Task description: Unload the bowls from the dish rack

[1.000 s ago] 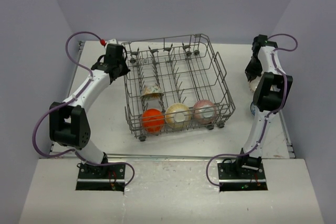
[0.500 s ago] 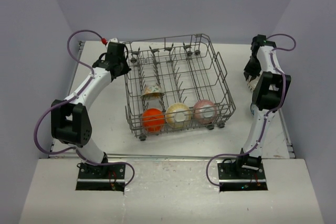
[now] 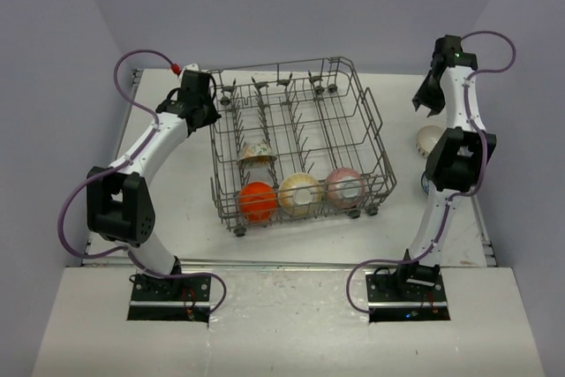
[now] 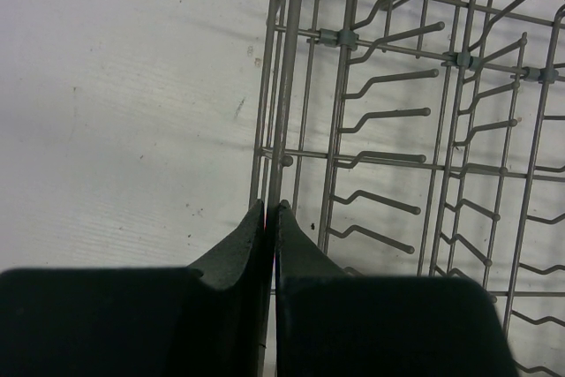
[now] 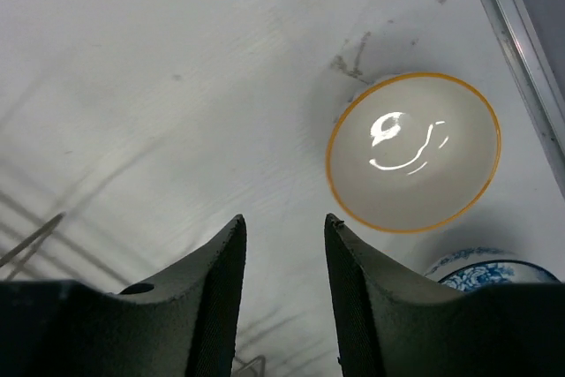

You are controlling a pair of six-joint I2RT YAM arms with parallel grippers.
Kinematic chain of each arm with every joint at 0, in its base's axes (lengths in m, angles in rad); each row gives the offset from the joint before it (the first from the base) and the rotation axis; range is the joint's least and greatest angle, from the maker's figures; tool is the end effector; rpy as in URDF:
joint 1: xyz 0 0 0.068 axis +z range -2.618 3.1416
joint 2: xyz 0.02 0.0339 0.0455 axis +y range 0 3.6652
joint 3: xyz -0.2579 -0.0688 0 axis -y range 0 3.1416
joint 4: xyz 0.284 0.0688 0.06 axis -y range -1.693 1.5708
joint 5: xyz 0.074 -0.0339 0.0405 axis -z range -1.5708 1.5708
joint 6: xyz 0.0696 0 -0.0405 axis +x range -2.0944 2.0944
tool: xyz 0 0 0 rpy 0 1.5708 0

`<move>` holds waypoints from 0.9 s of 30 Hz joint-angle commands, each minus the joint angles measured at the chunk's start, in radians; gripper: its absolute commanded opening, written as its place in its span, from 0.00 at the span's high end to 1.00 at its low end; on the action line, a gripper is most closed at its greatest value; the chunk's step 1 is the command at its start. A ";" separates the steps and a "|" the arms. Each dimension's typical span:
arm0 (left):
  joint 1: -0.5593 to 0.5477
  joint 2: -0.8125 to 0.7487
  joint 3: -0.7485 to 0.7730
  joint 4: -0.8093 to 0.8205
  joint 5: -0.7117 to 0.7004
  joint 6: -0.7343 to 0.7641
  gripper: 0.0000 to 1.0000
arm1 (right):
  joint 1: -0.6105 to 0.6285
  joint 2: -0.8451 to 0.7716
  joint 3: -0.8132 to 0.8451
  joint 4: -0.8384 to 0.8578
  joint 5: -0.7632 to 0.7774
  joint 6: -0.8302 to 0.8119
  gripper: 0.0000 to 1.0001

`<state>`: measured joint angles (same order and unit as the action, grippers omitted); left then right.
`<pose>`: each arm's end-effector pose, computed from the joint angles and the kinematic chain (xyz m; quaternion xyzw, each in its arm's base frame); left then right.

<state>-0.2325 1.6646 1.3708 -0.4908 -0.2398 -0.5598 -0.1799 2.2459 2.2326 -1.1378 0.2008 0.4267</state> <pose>0.4257 -0.0838 0.2454 -0.1946 0.8974 -0.0448 0.3935 0.5130 -0.1074 0.2412 0.3106 0.9225 -0.0718 0.2178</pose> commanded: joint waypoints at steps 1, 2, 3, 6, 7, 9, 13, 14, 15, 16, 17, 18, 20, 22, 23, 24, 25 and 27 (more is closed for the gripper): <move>-0.018 0.060 0.005 -0.049 0.016 -0.037 0.98 | 0.062 -0.244 0.036 0.041 -0.127 0.011 0.58; -0.018 0.061 0.005 -0.049 0.014 -0.035 0.99 | 0.109 -0.306 0.021 0.064 -0.142 0.007 0.56; -0.018 0.061 0.007 -0.049 0.013 -0.031 1.00 | 0.134 -0.330 0.012 0.082 -0.159 -0.003 0.55; -0.018 0.060 0.008 -0.049 0.014 -0.025 1.00 | 0.218 -0.389 0.045 0.081 -0.201 0.010 0.52; -0.018 0.060 0.008 -0.049 0.016 -0.023 1.00 | 0.233 -0.413 0.030 0.105 -0.249 0.021 0.52; -0.018 0.061 0.008 -0.051 0.019 -0.020 1.00 | 0.281 -0.459 0.007 0.140 -0.331 0.089 0.50; -0.018 0.064 0.008 -0.051 0.028 -0.022 1.00 | 0.384 -0.618 -0.182 0.413 -0.483 0.266 0.38; -0.018 0.066 0.010 -0.051 0.030 -0.019 1.00 | 0.431 -0.638 -0.230 0.468 -0.504 0.388 0.38; -0.018 0.066 0.010 -0.051 0.030 -0.017 1.00 | 0.451 -0.657 -0.288 0.545 -0.585 0.476 0.37; -0.018 0.064 0.010 -0.049 0.030 -0.015 1.00 | 0.470 -0.680 -0.456 0.749 -0.631 0.572 0.38; -0.018 0.064 0.010 -0.049 0.031 -0.015 1.00 | 0.523 -0.728 -0.564 0.874 -0.653 0.791 0.38; -0.019 0.064 0.011 -0.049 0.033 -0.011 1.00 | 0.560 -0.752 -0.655 1.003 -0.631 0.885 0.40; -0.018 0.067 0.017 -0.048 0.040 -0.008 1.00 | 0.668 -0.769 -0.806 1.225 -0.562 1.034 0.42; -0.018 0.072 0.031 -0.048 0.049 -0.003 1.00 | 0.726 -0.741 -0.786 1.263 -0.515 1.060 0.41; -0.018 0.072 0.037 -0.046 0.060 0.000 1.00 | 0.764 -0.708 -0.777 1.277 -0.518 1.079 0.39; -0.018 0.072 0.045 -0.046 0.068 0.001 1.00 | 0.795 -0.698 -0.777 1.323 -0.511 1.083 0.36; -0.018 0.072 0.050 -0.048 0.071 0.003 1.00 | 0.795 -0.694 -0.778 1.310 -0.489 1.080 0.36; -0.018 0.070 0.056 -0.046 0.082 0.006 1.00 | 0.838 -0.698 -0.812 1.315 -0.431 1.086 0.34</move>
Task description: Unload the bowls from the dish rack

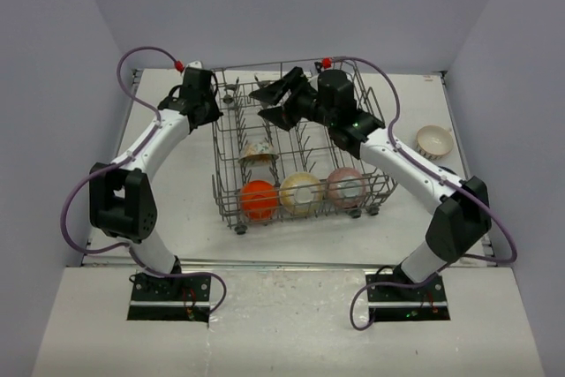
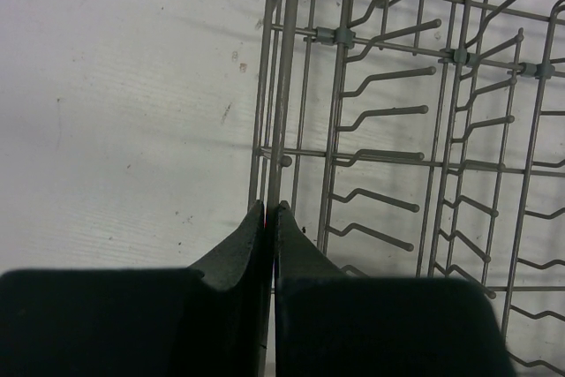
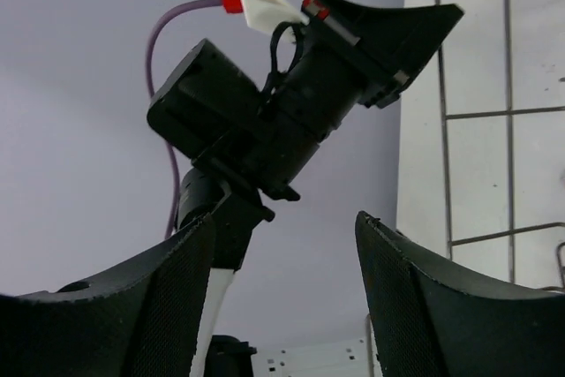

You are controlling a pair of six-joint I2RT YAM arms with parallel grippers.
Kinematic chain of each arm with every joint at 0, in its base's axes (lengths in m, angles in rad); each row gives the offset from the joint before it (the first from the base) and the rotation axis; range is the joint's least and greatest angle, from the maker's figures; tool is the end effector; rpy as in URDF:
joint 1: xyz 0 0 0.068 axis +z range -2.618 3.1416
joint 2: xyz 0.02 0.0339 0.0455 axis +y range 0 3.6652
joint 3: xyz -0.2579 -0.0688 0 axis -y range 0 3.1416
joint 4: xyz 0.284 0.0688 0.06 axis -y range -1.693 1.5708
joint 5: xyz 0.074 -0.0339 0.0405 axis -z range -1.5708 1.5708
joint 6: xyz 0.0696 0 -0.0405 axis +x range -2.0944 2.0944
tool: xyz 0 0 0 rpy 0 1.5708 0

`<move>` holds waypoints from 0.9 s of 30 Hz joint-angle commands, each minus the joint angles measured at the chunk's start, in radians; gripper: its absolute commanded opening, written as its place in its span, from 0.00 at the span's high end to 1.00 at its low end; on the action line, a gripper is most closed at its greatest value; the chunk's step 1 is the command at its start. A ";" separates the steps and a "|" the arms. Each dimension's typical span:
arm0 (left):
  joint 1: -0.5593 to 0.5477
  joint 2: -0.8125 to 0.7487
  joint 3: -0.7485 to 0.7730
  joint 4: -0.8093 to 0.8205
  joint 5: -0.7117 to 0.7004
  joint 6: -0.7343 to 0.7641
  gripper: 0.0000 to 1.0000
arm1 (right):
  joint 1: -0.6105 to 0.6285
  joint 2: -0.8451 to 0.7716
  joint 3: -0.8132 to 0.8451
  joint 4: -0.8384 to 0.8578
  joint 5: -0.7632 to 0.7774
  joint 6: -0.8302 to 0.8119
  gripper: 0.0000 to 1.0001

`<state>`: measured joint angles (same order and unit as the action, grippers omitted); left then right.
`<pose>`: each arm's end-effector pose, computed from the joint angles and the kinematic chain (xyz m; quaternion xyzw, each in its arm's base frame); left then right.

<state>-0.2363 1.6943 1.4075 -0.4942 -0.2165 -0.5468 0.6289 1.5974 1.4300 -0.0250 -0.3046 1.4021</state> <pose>0.4332 -0.0889 0.2467 -0.1830 0.9002 -0.0538 0.3916 0.3554 0.2844 0.3563 0.1983 0.7429 0.5958 0.2319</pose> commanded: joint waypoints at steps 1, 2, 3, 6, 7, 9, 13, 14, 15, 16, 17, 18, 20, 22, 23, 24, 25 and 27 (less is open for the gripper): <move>-0.014 0.042 0.021 -0.043 0.058 -0.004 1.00 | 0.029 -0.051 -0.025 0.192 0.088 0.110 0.34; -0.014 0.041 0.022 -0.043 0.066 0.001 1.00 | 0.046 -0.056 -0.046 0.185 0.107 0.142 0.35; -0.014 0.039 0.022 -0.044 0.066 0.004 1.00 | 0.055 -0.072 -0.118 0.195 0.126 0.162 0.36; -0.014 0.036 0.024 -0.046 0.069 0.010 1.00 | 0.092 -0.099 -0.258 0.234 0.199 0.264 0.41; -0.014 0.036 0.024 -0.049 0.072 0.011 1.00 | 0.116 -0.114 -0.285 0.234 0.222 0.287 0.44; -0.012 0.031 0.025 -0.049 0.072 0.015 1.00 | 0.135 -0.122 -0.345 0.214 0.268 0.302 0.48; -0.009 0.028 0.025 -0.050 0.081 0.012 1.00 | 0.179 -0.123 -0.451 0.266 0.303 0.362 0.49; -0.009 0.027 0.027 -0.049 0.085 0.010 1.00 | 0.184 -0.120 -0.460 0.264 0.306 0.371 0.48; -0.009 0.024 0.024 -0.049 0.085 0.010 1.00 | 0.189 -0.114 -0.468 0.261 0.327 0.370 0.48; -0.009 0.022 0.021 -0.049 0.083 0.008 1.00 | 0.195 -0.111 -0.467 0.245 0.334 0.368 0.48; -0.009 0.016 0.016 -0.046 0.082 0.008 1.00 | 0.198 -0.106 -0.468 0.244 0.344 0.370 0.48; -0.008 0.015 0.013 -0.047 0.080 0.008 1.00 | 0.201 -0.103 -0.473 0.247 0.366 0.368 0.48; -0.006 0.007 0.016 -0.050 0.080 -0.002 1.00 | 0.201 -0.084 -0.468 0.241 0.375 0.374 0.48; -0.006 0.001 0.016 -0.046 0.089 -0.010 1.00 | 0.201 -0.068 -0.453 0.234 0.390 0.367 0.48; -0.006 -0.001 0.016 -0.044 0.094 -0.016 1.00 | 0.201 -0.057 -0.442 0.231 0.392 0.364 0.48; -0.006 -0.002 0.018 -0.044 0.095 -0.019 1.00 | 0.203 -0.036 -0.422 0.229 0.395 0.359 0.48; -0.006 -0.002 0.018 -0.046 0.097 -0.021 1.00 | 0.201 -0.028 -0.412 0.211 0.404 0.356 0.48; -0.005 -0.005 0.027 -0.049 0.094 -0.018 1.00 | 0.201 -0.004 -0.387 0.201 0.404 0.347 0.48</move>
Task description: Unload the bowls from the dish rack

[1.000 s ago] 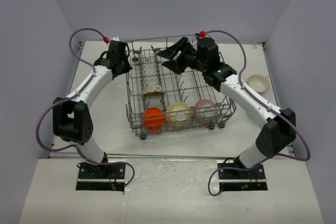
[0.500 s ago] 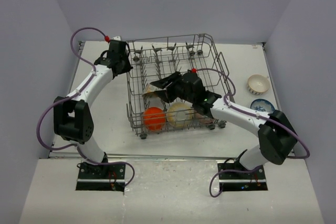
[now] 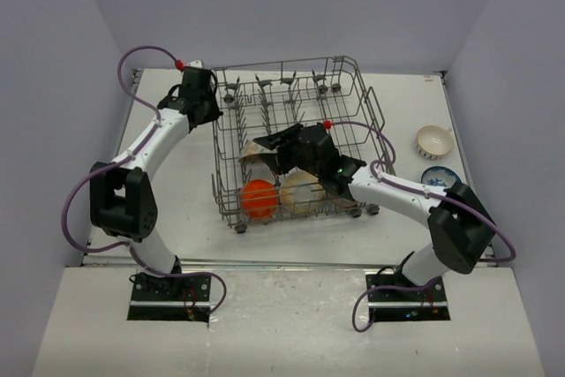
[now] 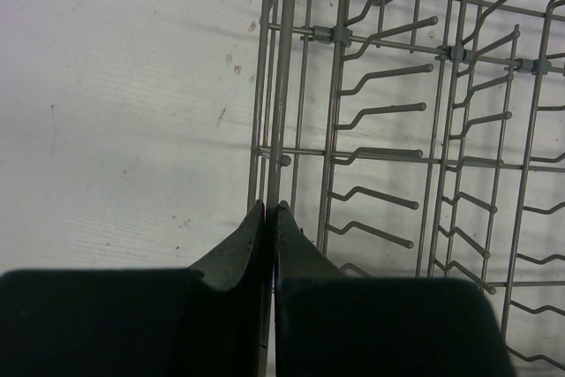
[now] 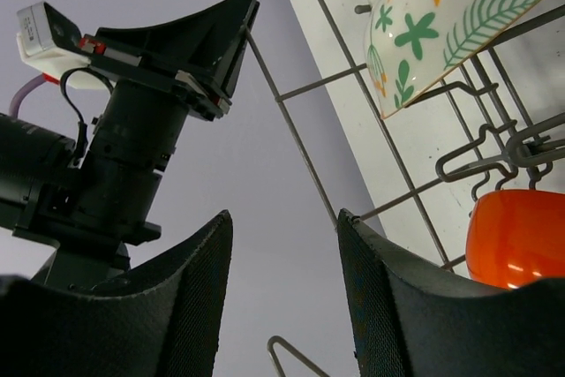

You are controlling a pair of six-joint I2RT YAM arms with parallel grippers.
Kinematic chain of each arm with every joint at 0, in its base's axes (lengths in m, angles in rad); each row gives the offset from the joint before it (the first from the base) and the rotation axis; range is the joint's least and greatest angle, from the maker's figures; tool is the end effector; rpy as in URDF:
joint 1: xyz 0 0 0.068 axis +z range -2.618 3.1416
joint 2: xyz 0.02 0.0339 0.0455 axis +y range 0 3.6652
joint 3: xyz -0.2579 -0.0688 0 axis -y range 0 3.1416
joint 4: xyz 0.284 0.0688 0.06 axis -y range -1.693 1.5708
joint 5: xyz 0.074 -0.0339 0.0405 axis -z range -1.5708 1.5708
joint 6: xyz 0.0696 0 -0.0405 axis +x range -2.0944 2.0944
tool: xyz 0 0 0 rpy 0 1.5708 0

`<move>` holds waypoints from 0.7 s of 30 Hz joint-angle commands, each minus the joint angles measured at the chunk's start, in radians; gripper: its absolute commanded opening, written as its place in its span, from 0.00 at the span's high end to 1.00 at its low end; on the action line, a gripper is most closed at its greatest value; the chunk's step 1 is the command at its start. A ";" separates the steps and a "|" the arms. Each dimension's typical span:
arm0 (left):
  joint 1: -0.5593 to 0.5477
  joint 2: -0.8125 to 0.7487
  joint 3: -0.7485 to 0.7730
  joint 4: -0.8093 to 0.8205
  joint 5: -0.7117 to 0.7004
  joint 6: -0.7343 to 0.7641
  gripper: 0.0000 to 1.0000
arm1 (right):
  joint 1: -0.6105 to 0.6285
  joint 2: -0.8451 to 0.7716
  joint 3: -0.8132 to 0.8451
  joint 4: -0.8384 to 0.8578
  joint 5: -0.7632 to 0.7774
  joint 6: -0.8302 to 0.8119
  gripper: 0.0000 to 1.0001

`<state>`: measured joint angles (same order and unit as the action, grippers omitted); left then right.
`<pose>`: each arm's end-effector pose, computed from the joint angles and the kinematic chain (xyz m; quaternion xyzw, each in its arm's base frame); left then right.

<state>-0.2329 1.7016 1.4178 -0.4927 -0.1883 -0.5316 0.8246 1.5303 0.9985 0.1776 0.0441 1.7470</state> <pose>0.4356 -0.0899 0.2475 -0.1726 0.9025 -0.0632 0.3896 0.2870 0.3059 0.2291 0.3764 0.7291 0.5432 0.1780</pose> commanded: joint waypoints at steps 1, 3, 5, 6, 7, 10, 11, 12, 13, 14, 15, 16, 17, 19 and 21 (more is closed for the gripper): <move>-0.008 -0.013 0.021 -0.058 0.064 -0.033 1.00 | 0.004 0.071 0.054 -0.015 0.047 -0.006 0.48; -0.002 -0.017 0.021 -0.060 0.066 -0.033 1.00 | 0.002 0.086 0.086 -0.047 0.036 -0.026 0.48; 0.001 -0.019 0.023 -0.058 0.075 -0.034 1.00 | 0.002 0.099 0.121 -0.116 0.028 -0.049 0.48; 0.004 -0.019 0.024 -0.060 0.076 -0.034 1.00 | 0.001 0.105 0.143 -0.136 0.031 -0.061 0.48; 0.004 -0.020 0.023 -0.060 0.078 -0.034 1.00 | 0.004 0.111 0.147 -0.157 0.037 -0.079 0.48; 0.004 -0.020 0.024 -0.063 0.078 -0.038 1.00 | 0.005 0.149 0.234 -0.324 0.042 -0.139 0.48; 0.004 -0.022 0.023 -0.064 0.078 -0.036 1.00 | 0.005 0.159 0.293 -0.381 0.046 -0.152 0.48; 0.006 -0.023 0.023 -0.064 0.076 -0.038 1.00 | 0.004 0.165 0.298 -0.424 0.059 -0.164 0.48; 0.006 -0.025 0.020 -0.064 0.075 -0.038 1.00 | 0.008 0.156 0.295 -0.429 0.065 -0.164 0.48; 0.006 -0.026 0.018 -0.064 0.075 -0.039 1.00 | 0.011 0.146 0.264 -0.428 0.072 -0.153 0.48; 0.006 -0.028 0.018 -0.061 0.075 -0.039 1.00 | 0.011 0.136 0.244 -0.405 0.080 -0.143 0.48; 0.006 -0.028 0.017 -0.060 0.076 -0.041 1.00 | 0.011 0.128 0.227 -0.391 0.083 -0.130 0.48; 0.006 -0.026 0.018 -0.060 0.079 -0.044 1.00 | 0.011 0.117 0.209 -0.386 0.088 -0.127 0.49; 0.006 -0.030 0.018 -0.058 0.082 -0.047 1.00 | 0.011 0.116 0.209 -0.395 0.105 -0.126 0.49; 0.006 -0.033 0.017 -0.058 0.084 -0.047 1.00 | 0.011 0.120 0.218 -0.403 0.111 -0.122 0.49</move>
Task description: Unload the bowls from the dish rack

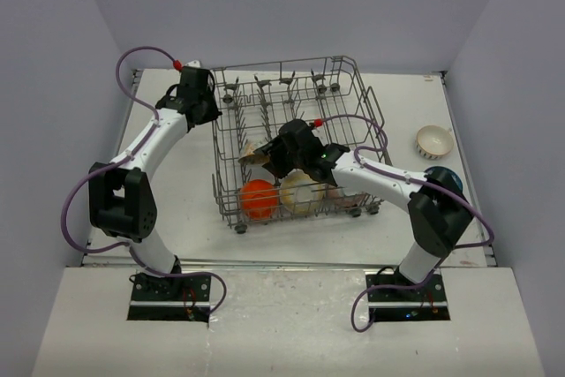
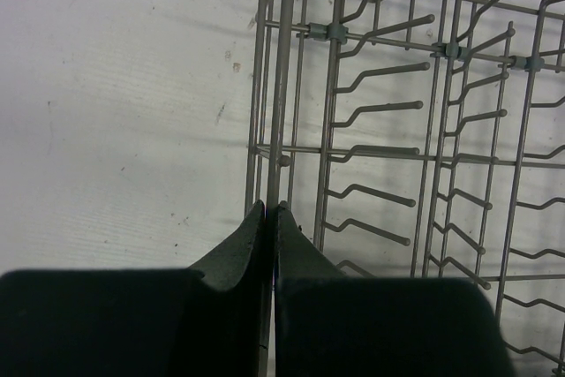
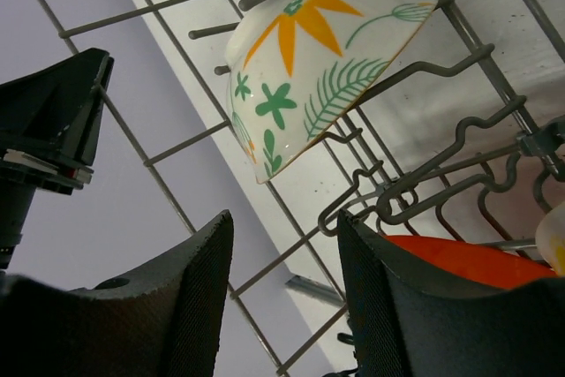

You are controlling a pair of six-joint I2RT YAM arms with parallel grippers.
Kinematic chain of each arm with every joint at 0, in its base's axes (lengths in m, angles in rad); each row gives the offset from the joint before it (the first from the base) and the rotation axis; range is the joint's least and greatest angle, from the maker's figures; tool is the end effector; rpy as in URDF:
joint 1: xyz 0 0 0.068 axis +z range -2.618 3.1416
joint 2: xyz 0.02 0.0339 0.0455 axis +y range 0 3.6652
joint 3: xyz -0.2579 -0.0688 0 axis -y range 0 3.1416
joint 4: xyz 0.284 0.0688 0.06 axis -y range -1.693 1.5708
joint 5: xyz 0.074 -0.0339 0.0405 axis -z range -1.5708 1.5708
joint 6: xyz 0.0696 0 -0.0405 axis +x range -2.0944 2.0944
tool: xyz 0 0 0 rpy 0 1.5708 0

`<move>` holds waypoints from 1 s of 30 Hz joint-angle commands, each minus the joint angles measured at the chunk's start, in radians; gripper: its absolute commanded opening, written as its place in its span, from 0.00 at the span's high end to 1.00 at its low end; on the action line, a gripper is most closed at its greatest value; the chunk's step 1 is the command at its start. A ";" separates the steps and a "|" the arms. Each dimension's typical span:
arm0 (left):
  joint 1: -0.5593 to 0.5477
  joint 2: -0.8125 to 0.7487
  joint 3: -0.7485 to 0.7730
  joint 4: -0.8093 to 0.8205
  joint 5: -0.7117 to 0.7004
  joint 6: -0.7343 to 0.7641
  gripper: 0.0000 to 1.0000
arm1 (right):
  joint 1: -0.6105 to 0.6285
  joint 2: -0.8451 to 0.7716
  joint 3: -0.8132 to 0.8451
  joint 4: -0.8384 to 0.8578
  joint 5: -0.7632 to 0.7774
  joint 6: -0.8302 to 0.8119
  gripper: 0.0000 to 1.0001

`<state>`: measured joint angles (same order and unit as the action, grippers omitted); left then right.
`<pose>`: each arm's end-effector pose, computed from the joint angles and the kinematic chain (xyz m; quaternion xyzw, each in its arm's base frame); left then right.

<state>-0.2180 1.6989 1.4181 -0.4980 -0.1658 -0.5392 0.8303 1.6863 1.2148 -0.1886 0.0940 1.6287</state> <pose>0.4360 -0.0848 0.2480 -0.1786 0.9025 -0.0711 0.3854 0.3038 0.3227 0.2063 0.3677 0.8185 0.3998 0.1868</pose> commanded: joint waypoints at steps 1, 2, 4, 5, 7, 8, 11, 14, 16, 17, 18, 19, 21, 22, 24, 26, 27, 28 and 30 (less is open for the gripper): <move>-0.009 -0.031 0.018 -0.054 0.061 -0.041 1.00 | 0.006 -0.033 0.006 -0.040 0.062 -0.004 0.49; -0.009 -0.033 0.015 -0.053 0.061 -0.041 1.00 | 0.007 -0.030 0.014 -0.037 0.061 -0.003 0.49; -0.009 -0.036 0.012 -0.053 0.064 -0.041 1.00 | 0.006 -0.020 0.015 -0.018 0.064 0.003 0.49; -0.009 -0.039 0.010 -0.053 0.066 -0.042 1.00 | 0.006 -0.011 0.018 0.004 0.065 0.002 0.49; -0.009 -0.041 0.005 -0.051 0.069 -0.042 1.00 | 0.006 -0.002 0.022 0.024 0.073 -0.004 0.49; -0.009 -0.041 0.005 -0.053 0.069 -0.042 1.00 | 0.007 0.006 0.029 0.031 0.073 -0.003 0.50; -0.009 -0.041 0.001 -0.054 0.068 -0.042 1.00 | 0.006 0.029 0.032 0.063 0.072 0.008 0.50; -0.009 -0.044 -0.001 -0.053 0.068 -0.039 1.00 | 0.007 0.039 0.038 0.070 0.084 0.026 0.50; -0.009 -0.044 -0.002 -0.053 0.069 -0.042 1.00 | 0.006 0.041 0.031 0.083 0.096 0.034 0.50; -0.009 -0.045 -0.002 -0.053 0.071 -0.042 1.00 | 0.006 0.044 0.031 0.090 0.101 0.039 0.51; -0.009 -0.045 -0.004 -0.051 0.074 -0.042 1.00 | 0.006 0.049 0.034 0.090 0.108 0.042 0.52; -0.009 -0.045 -0.007 -0.051 0.074 -0.042 1.00 | 0.006 0.062 0.041 0.094 0.108 0.042 0.52; -0.009 -0.047 -0.014 -0.050 0.072 -0.044 1.00 | 0.006 0.078 0.046 0.118 0.115 0.042 0.54; -0.007 -0.048 -0.018 -0.047 0.074 -0.042 1.00 | 0.006 0.090 0.046 0.132 0.118 0.040 0.55; -0.007 -0.053 -0.028 -0.037 0.075 -0.042 1.00 | 0.006 0.102 0.049 0.155 0.125 0.043 0.55; -0.007 -0.056 -0.042 -0.031 0.077 -0.042 1.00 | 0.006 0.115 0.035 0.181 0.127 0.059 0.56; -0.006 -0.056 -0.047 -0.031 0.077 -0.042 1.00 | 0.006 0.119 0.029 0.198 0.130 0.062 0.57; -0.004 -0.059 -0.057 -0.030 0.078 -0.045 1.00 | 0.006 0.124 0.023 0.218 0.138 0.065 0.58; -0.003 -0.068 -0.079 -0.014 0.083 -0.050 1.00 | 0.006 0.135 0.015 0.227 0.145 0.075 0.61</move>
<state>-0.2165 1.6726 1.3819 -0.4778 -0.1410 -0.5571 0.8310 1.8126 1.2274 -0.0311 0.1726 1.6714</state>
